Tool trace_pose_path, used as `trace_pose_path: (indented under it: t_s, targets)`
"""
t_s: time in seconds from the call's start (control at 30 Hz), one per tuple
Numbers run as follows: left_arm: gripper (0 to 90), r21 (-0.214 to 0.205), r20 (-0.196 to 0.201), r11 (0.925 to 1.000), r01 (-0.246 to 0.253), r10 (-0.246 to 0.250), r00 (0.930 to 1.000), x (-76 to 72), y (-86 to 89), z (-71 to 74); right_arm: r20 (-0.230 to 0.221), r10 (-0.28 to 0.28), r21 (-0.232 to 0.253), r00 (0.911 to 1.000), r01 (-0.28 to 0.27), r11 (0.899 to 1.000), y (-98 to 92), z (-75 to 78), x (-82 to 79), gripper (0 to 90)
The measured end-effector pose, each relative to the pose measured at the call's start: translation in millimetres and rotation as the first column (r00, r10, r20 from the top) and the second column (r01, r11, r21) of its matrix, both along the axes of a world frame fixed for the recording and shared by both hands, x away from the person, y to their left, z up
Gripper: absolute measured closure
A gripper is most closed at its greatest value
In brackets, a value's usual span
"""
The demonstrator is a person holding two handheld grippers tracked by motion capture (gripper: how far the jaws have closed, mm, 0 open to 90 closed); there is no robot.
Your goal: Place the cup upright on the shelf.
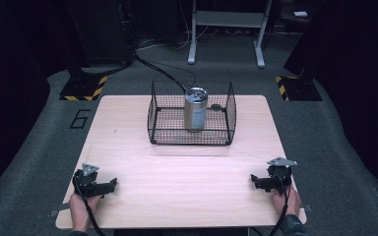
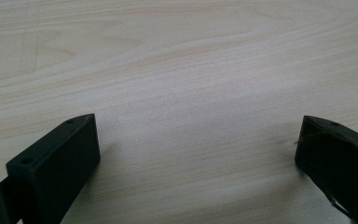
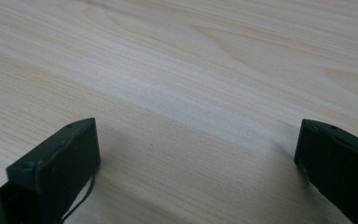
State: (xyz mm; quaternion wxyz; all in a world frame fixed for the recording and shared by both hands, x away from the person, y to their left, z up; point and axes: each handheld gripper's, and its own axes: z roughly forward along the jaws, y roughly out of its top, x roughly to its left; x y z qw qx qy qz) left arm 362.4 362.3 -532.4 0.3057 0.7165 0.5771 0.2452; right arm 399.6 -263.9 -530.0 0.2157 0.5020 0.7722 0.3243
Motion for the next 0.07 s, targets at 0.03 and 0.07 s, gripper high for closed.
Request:
trace_pose_path:
  t_s: [0.03, 0.07]
  targets:
    - [0.0, 0.001, 0.002, 1.0, 0.001, -0.001, 1.0, 0.1, 0.1, -0.1, -0.001, -0.002, 0.001, 1.0, 0.002, 1.0, 0.1, 0.0, -0.2, 0.0]
    - [0.0, 0.0, 0.002, 1.0, -0.001, 0.001, 1.0, 0.5, 0.1, -0.1, -0.001, -0.002, 0.001, 1.0, 0.002, 1.0, 0.1, 0.0, -0.2, 0.0]
